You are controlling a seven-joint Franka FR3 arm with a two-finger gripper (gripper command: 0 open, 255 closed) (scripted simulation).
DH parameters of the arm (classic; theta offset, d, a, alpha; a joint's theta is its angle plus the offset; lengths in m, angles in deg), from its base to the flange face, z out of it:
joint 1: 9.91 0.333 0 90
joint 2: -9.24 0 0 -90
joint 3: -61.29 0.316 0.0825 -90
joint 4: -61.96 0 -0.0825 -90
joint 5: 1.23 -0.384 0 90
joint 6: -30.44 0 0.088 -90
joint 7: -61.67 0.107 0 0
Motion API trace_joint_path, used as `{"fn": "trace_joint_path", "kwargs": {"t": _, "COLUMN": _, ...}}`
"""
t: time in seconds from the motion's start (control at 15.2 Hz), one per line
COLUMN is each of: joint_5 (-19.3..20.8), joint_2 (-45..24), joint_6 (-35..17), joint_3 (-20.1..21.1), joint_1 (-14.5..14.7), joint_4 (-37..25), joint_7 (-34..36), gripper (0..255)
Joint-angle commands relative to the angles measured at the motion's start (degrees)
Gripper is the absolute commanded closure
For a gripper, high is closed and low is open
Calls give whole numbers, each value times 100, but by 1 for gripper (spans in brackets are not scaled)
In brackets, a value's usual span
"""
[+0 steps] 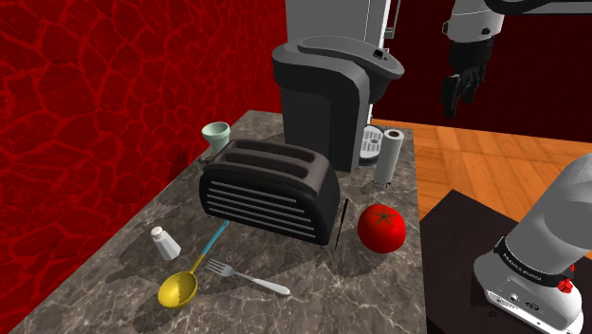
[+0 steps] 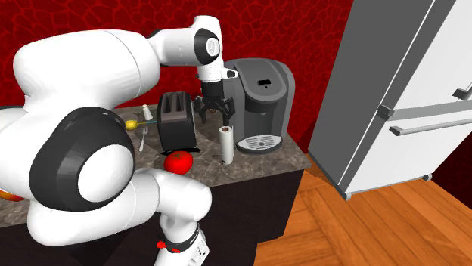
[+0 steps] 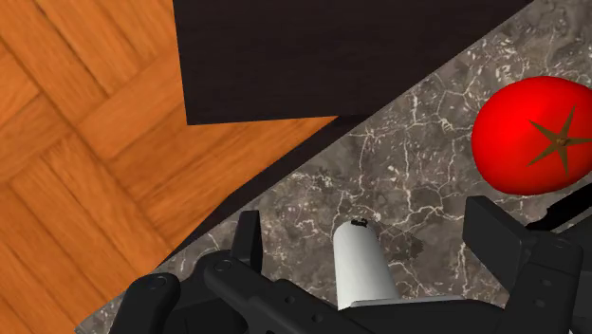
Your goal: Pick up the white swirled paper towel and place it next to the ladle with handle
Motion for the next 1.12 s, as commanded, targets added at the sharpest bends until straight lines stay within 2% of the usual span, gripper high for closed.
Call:
{"fn": "trace_joint_path", "kwargs": {"t": 0.0, "joint_5": 0, "joint_2": 0, "joint_6": 0, "joint_3": 0, "joint_1": 0, "joint_4": 0, "joint_7": 0, "gripper": 0}}
{"fn": "trace_joint_path", "kwargs": {"t": 0.46, "joint_5": 42, "joint_2": -1476, "joint_6": -1038, "joint_3": 264, "joint_1": -5, "joint_4": -302, "joint_7": 473, "gripper": 0}}
{"fn": "trace_joint_path", "kwargs": {"t": 0.92, "joint_5": 243, "joint_2": -3079, "joint_6": -1778, "joint_3": 469, "joint_1": -32, "joint_4": -1007, "joint_7": 964, "gripper": 0}}
{"fn": "trace_joint_path", "kwargs": {"t": 1.06, "joint_5": 266, "joint_2": -3179, "joint_6": -1888, "joint_3": 472, "joint_1": -35, "joint_4": -987, "joint_7": 996, "gripper": 0}}
